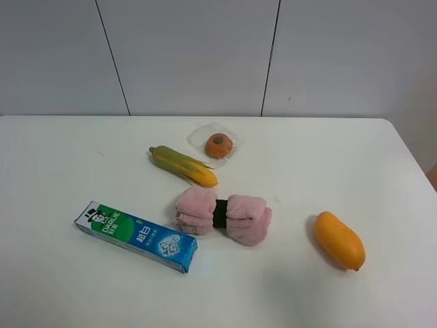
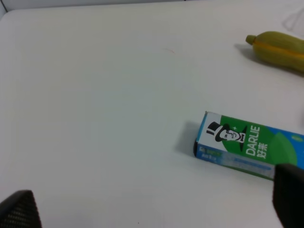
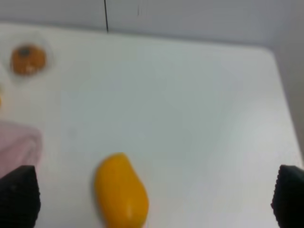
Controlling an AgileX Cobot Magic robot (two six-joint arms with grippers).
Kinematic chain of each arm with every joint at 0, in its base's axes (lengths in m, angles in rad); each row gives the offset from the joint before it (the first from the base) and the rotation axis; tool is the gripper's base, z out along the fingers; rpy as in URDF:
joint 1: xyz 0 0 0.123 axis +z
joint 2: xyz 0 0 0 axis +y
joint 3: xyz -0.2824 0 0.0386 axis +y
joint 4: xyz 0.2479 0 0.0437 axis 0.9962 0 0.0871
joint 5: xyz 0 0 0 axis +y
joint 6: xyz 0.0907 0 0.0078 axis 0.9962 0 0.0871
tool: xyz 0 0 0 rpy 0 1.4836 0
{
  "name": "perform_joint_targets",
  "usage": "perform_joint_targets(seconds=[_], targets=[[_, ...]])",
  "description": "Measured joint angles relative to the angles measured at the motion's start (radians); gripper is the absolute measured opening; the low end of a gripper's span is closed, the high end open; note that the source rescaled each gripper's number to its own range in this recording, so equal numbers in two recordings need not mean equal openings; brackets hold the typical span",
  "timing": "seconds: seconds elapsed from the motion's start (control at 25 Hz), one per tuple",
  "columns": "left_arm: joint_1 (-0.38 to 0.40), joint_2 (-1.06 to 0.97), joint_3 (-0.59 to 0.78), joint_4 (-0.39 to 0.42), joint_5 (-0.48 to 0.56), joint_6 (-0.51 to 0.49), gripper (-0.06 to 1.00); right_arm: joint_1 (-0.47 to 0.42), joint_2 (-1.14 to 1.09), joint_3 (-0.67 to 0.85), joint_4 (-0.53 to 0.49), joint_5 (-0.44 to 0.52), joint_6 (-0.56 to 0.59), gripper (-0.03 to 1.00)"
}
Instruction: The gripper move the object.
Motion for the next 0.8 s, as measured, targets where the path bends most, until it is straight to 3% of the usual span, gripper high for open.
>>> perform_joint_targets(seconds=[0.24,0.4,0.8], targets=[[0.000,0.000,0.000,0.000,0.000,0.000,1.00,-0.013,-0.074,0.074,0.006,-0.001,0.084,1.00],[0.000,0.000,0.000,0.000,0.000,0.000,1.00,-0.065,-0.074,0.088,0.024,0.003,0.085,1.00],[0.000,0.000,0.000,0.000,0.000,0.000,1.00,-0.073,-0.074,0.091,0.027,0.003,0.085,1.00]])
